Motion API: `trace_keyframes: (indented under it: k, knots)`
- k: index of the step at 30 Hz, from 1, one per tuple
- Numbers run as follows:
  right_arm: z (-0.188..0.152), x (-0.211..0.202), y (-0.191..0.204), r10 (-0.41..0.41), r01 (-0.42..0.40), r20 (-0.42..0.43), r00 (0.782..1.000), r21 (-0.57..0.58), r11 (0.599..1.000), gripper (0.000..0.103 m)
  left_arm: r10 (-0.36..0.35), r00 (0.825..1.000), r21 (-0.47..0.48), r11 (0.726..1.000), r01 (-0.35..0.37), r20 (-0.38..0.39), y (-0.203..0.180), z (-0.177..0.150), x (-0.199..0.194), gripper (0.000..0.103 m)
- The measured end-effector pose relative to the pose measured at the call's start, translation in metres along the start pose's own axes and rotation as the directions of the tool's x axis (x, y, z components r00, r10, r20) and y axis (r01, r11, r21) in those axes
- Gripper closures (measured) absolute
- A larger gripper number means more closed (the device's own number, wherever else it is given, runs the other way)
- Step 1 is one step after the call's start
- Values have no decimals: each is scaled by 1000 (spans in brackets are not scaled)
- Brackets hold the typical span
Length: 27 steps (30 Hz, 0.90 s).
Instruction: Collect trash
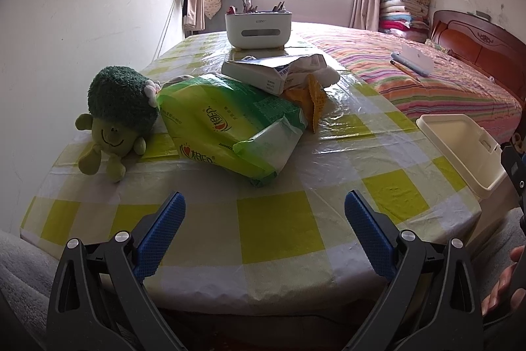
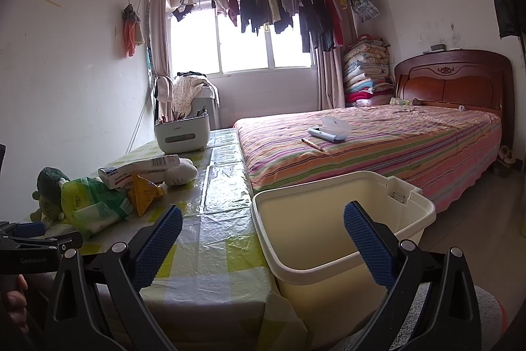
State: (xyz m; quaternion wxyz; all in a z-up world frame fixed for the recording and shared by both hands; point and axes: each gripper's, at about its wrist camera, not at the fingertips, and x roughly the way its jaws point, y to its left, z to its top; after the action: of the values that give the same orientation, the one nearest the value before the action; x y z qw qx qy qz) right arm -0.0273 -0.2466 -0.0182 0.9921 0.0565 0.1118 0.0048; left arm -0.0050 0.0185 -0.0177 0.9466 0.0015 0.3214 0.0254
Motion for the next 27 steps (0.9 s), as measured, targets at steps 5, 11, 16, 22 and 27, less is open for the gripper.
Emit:
trace_keyframes:
  k: [5, 11, 16, 22, 27]
  knots:
    - [-1, 1, -1, 0, 0, 0, 1000, 0, 1000, 7, -2, 1000, 5, 1000, 2, -5, -1, -1, 0, 7]
    - [-1, 1, -1, 0, 0, 0, 1000, 0, 1000, 7, -4, 1000, 8, 1000, 4, -7, -1, -2, 1, 7]
    - [-1, 1, 0, 0, 0, -1, 1000, -1, 1000, 7, -10, 1000, 5, 1000, 10, -16, -2, -2, 1, 7]
    - [-2, 1, 1, -1, 1, -3, 1000, -2, 1000, 7, -10, 1000, 14, 1000, 10, -18, -4, -4, 1, 7]
    - [-2, 1, 1, 0, 0, -4, 1000, -3, 1000, 7, -13, 1000, 18, 1000, 14, -25, -4, -5, 2, 7]
